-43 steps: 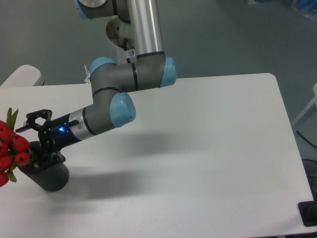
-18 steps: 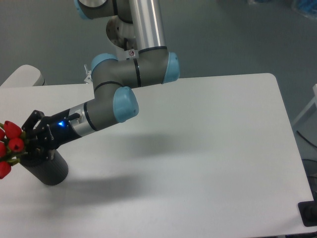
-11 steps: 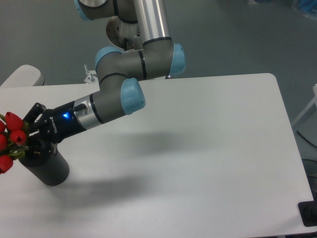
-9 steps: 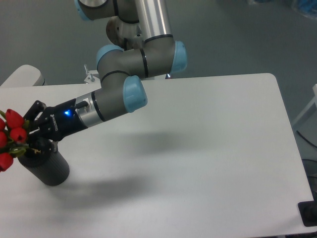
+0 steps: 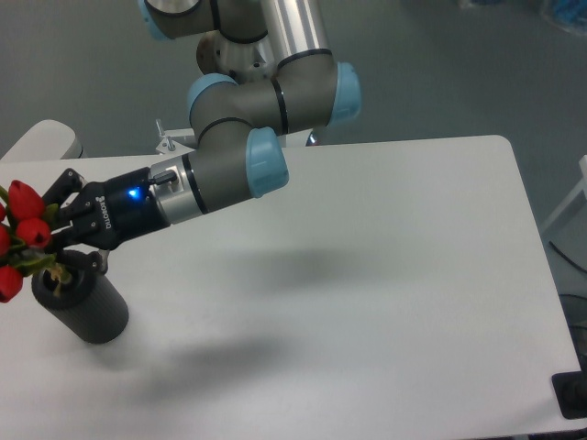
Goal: Pick up the flowers from the vase
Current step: 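Lift the gripped tulips up out of the black vase, then carry the tulip bunch away from the vase over the open table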
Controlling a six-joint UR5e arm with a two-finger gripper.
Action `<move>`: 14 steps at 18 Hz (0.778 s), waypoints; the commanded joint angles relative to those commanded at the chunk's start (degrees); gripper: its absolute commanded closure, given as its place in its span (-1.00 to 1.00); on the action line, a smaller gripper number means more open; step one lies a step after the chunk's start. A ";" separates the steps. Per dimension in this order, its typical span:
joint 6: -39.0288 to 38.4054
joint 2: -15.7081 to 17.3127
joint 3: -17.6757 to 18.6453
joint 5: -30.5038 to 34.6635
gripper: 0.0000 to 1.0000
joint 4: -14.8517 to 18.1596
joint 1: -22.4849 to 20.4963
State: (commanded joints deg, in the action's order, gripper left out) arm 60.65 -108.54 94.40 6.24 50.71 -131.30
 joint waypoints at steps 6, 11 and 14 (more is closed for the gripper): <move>-5.62 0.00 -3.78 -1.67 0.76 0.00 -3.42; -6.87 -0.09 -5.37 -3.08 0.76 0.00 -7.12; -6.25 -0.79 -6.42 -2.20 0.76 0.00 -9.23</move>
State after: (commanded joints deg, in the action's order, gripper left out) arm 54.40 -109.33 87.98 4.04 50.71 -140.53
